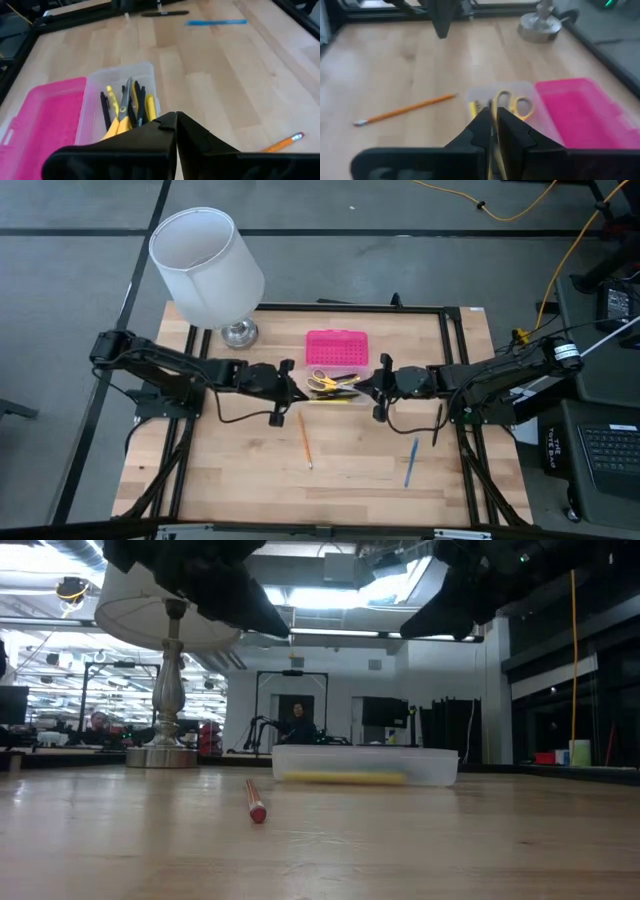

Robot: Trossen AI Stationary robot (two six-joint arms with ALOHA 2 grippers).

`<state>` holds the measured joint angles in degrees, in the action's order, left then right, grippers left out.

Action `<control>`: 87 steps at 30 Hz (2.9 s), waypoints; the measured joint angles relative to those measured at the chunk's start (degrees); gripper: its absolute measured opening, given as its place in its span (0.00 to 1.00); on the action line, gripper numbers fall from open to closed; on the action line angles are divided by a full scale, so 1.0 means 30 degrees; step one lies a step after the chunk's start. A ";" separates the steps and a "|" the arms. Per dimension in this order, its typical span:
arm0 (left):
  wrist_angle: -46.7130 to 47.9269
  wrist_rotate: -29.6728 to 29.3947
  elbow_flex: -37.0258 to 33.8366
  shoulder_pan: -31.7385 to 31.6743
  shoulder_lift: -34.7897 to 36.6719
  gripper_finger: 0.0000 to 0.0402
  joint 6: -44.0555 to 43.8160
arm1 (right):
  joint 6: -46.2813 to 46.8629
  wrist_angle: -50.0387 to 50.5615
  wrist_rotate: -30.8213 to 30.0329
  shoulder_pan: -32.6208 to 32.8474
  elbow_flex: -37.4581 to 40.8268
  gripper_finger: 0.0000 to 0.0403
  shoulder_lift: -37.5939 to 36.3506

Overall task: Pick & place school supplies into a supply box
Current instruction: Put the blue pen into the pink supply box

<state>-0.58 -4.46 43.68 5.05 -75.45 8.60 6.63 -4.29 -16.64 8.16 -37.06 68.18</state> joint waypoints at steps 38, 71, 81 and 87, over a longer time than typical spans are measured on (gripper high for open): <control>-0.2732 -0.1754 -0.0443 0.2877 -0.0336 0.01 -0.1916 | 2.0828 1.5586 0.3143 0.8011 -0.3583 0.01 0.0680; -0.2892 -0.2437 -0.0443 0.2912 -0.0355 0.01 -0.2104 | 2.9224 1.8826 0.3642 1.1351 -0.6921 0.01 0.6251; -0.2885 -0.2429 -0.0443 0.2912 -0.0347 0.01 -0.2111 | 3.0466 1.8833 0.3617 1.1351 -0.6921 0.03 0.6251; -0.2884 -0.2422 -0.0443 0.2912 -0.0347 0.01 -0.2111 | 3.3791 1.8895 0.4119 1.1677 -0.6921 0.01 0.6489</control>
<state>-9.23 -11.73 42.35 13.78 -76.49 2.26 108.00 52.39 -4.28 43.19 -57.82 87.65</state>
